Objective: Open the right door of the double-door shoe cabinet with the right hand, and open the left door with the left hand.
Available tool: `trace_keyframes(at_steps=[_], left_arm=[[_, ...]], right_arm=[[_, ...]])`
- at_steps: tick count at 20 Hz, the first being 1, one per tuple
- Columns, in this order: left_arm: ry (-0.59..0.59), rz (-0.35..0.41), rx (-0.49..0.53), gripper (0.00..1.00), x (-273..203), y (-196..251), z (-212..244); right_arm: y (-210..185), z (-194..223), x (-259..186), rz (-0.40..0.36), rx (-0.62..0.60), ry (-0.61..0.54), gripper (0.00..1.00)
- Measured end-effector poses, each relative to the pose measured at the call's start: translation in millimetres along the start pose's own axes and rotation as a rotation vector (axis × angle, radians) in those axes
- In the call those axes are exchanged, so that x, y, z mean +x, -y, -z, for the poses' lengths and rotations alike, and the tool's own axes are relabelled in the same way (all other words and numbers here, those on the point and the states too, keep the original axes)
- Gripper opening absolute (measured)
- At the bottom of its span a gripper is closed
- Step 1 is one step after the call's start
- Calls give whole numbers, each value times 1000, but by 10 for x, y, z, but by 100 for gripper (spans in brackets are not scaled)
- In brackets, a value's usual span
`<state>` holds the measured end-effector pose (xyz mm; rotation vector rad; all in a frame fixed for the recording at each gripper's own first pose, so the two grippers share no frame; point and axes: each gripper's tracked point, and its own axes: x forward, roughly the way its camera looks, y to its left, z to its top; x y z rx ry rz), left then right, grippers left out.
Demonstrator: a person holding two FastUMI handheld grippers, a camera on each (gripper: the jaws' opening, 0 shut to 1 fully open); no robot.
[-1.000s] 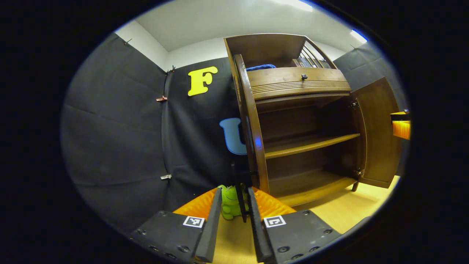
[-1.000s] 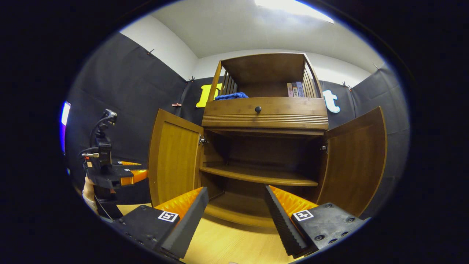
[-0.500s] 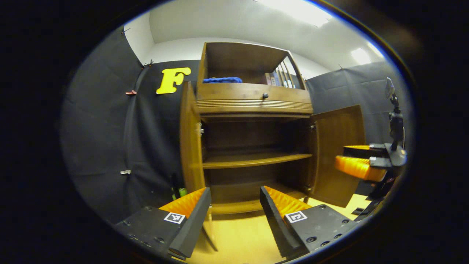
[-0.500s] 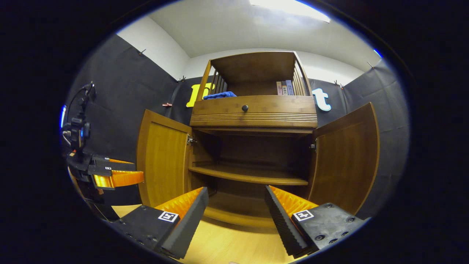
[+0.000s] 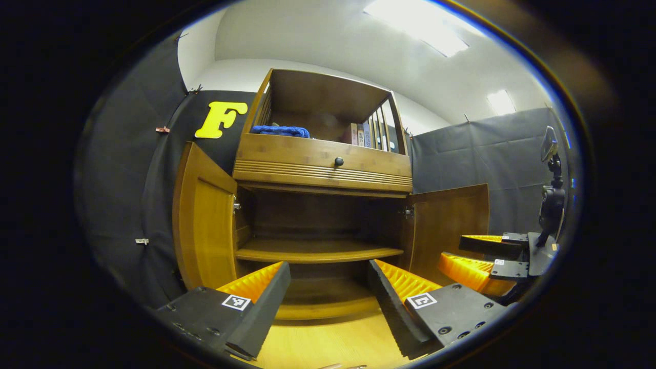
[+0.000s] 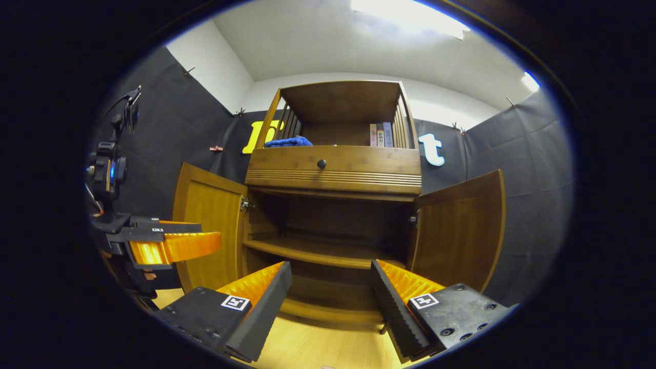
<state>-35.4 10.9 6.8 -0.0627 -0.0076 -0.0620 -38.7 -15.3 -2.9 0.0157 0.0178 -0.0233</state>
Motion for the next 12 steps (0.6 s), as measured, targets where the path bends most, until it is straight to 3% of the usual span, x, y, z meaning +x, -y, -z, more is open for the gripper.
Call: trace_keyframes(at_steps=[12], left_arm=[[6, 37, 52, 95, 8, 194, 5]], right_arm=[[30, -181, -122, -3, 21, 49, 99]])
